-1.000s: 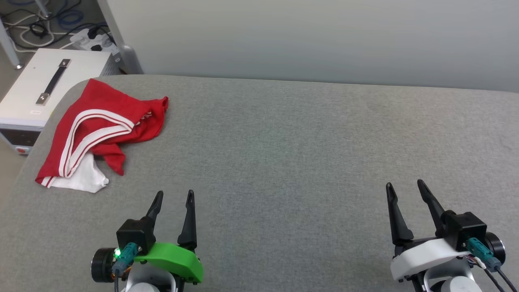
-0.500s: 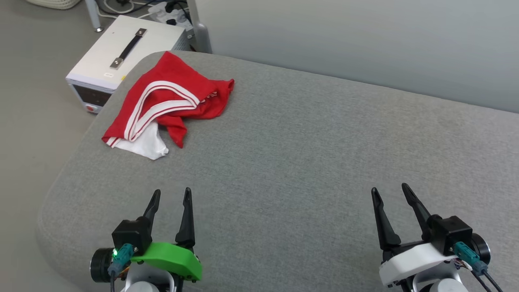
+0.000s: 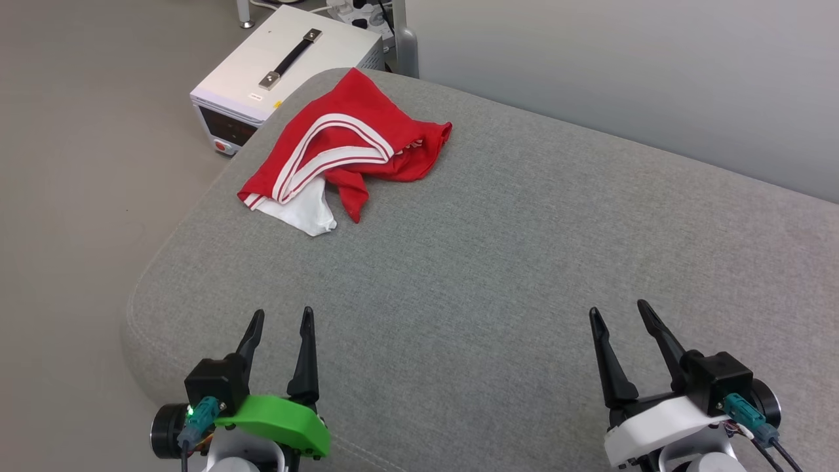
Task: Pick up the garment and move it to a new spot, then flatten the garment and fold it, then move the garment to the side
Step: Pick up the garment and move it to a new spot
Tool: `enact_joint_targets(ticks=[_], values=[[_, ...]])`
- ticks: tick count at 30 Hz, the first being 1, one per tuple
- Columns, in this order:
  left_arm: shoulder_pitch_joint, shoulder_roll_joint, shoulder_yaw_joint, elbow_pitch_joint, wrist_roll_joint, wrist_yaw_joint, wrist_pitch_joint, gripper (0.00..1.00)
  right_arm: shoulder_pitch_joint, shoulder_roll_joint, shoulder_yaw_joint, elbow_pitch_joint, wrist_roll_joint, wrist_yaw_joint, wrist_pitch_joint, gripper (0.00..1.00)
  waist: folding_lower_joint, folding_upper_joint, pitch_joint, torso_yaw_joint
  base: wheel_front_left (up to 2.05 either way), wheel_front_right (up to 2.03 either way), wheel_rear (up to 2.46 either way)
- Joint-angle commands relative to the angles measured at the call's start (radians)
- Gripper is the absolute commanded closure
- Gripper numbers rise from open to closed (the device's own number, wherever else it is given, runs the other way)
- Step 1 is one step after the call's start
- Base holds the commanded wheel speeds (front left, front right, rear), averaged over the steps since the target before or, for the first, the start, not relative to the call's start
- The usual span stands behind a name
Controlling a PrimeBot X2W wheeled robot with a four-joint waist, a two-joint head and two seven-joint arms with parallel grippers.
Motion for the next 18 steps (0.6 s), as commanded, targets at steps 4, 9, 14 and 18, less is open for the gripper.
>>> enact_joint_targets(ticks=[4, 9, 14, 18], values=[[-0.007, -0.004, -0.004, -0.004, -0.009, 0.003, -0.006, 0.00, -0.006, 0.000, 0.005, 0.000, 0.004, -0.001, -0.009, 0.00, 0.0000, 0.0000, 0.005, 0.009, 0.00, 0.00, 0.00], [-0.008, -0.004, -0.005, -0.009, -0.002, 0.000, -0.006, 0.00, -0.009, 0.000, 0.008, 0.001, 0.001, -0.001, -0.009, 0.00, 0.0000, 0.0000, 0.012, 0.001, 0.00, 0.00, 0.00], [-0.020, -0.004, 0.002, -0.006, -0.003, -0.008, -0.006, 0.00, -0.021, 0.000, 0.005, -0.015, -0.001, -0.001, -0.009, 0.00, 0.0000, 0.0000, 0.045, -0.022, 0.00, 0.00, 0.00], [-0.067, 0.001, 0.027, 0.009, 0.017, -0.024, -0.006, 0.00, -0.038, 0.000, 0.001, -0.039, -0.026, -0.001, -0.009, 0.00, 0.0000, 0.0000, 0.106, -0.056, 0.00, 0.00, 0.00]])
